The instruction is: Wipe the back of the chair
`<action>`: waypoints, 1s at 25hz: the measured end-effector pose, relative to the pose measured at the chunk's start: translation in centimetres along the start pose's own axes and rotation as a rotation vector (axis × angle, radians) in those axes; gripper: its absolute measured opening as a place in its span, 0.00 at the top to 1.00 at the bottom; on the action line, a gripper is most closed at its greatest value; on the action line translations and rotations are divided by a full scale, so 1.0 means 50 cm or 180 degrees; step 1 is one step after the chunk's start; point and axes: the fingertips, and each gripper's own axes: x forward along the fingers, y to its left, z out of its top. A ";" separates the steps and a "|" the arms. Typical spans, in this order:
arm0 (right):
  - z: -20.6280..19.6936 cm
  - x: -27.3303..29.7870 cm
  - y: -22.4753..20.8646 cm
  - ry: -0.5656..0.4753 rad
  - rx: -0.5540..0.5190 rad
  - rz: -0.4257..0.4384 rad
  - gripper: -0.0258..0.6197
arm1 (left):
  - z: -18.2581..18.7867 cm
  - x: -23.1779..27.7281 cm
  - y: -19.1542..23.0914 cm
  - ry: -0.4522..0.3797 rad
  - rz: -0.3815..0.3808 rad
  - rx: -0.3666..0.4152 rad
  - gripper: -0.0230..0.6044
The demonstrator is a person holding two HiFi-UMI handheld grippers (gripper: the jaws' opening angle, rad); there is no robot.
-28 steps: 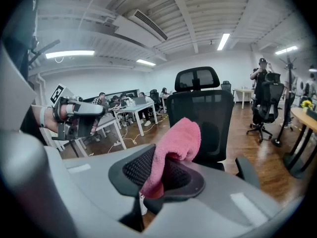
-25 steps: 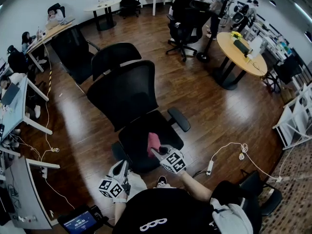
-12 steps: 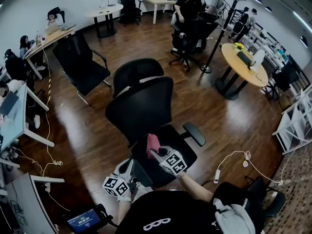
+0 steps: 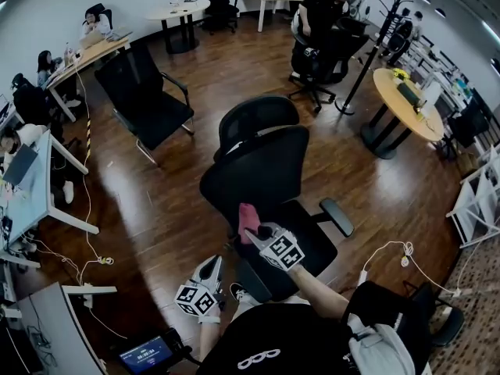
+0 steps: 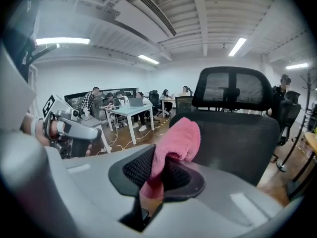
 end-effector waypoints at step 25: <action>0.157 0.309 0.056 -0.0039 -0.0876 0.1498 0.89 | -0.006 0.037 -0.067 -0.0159 0.0717 0.0025 0.98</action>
